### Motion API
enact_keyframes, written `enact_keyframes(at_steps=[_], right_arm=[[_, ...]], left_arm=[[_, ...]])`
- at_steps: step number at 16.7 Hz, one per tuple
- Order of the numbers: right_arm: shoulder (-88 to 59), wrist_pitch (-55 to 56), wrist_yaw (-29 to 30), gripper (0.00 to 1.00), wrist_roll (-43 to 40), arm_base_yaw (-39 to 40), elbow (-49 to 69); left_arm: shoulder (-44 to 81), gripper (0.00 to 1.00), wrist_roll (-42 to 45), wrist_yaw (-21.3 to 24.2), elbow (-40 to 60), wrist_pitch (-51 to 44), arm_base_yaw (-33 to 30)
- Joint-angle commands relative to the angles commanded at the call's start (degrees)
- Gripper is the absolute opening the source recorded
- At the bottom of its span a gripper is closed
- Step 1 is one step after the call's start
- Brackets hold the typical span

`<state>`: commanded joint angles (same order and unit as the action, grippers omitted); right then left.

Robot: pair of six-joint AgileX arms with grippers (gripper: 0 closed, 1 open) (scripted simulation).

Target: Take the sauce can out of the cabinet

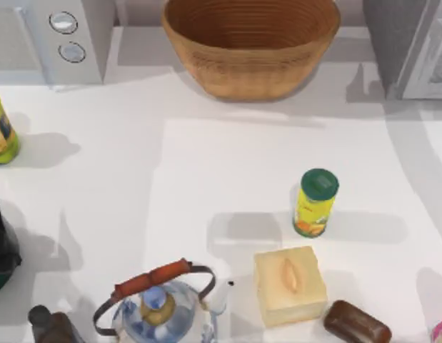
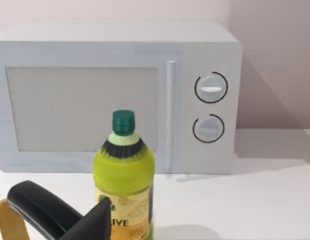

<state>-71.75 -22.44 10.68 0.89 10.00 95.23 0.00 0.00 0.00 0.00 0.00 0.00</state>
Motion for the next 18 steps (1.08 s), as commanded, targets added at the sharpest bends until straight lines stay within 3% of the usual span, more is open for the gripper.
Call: enact_keyframes(at_steps=[10, 18], right_arm=[[-5.1, -1.3, 1.0, 1.00, 0.0, 0.8, 5.3], [-24.2, -0.5, 8.2, 1.00, 0.4, 7.3, 23.0]], left_arm=[[0.0, 1.00, 0.0, 0.0, 0.0, 0.0, 0.0], [0.0, 1.00, 0.0, 0.0, 0.0, 0.0, 0.0]])
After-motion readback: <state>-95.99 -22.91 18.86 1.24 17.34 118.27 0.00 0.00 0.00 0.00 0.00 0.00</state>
